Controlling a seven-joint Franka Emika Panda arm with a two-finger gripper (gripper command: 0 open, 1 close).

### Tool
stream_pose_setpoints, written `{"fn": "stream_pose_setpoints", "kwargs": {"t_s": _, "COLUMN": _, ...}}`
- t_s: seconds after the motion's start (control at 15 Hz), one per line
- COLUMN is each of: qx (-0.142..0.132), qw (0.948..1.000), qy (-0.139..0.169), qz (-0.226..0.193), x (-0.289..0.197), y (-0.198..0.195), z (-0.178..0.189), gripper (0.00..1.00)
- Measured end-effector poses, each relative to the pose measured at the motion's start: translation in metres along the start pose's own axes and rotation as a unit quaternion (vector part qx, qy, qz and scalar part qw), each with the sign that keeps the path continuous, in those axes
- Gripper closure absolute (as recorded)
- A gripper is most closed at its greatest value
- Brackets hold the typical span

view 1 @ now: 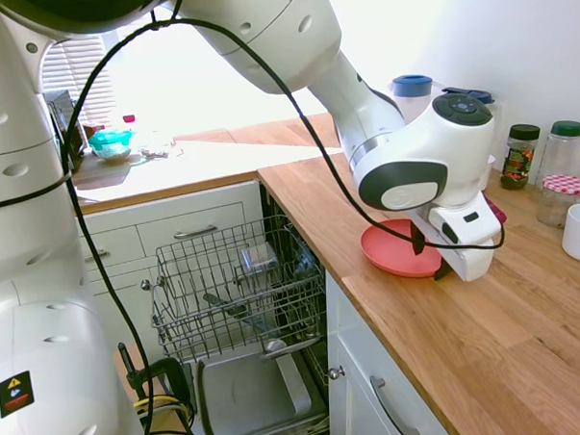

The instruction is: Put the plate in the dishwasher

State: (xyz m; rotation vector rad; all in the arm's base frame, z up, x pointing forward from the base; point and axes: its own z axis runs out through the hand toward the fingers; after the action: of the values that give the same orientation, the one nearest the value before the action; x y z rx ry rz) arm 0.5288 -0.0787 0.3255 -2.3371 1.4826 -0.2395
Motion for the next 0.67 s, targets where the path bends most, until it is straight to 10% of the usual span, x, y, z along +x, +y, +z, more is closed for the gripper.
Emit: {"fn": "stream_pose_setpoints", "kwargs": {"t_s": 0.67, "qx": 0.001, "qw": 0.9999, "qy": -0.003, "qz": -0.010, "x": -0.001, "y": -0.011, "z": 0.007, "gripper": 1.00}}
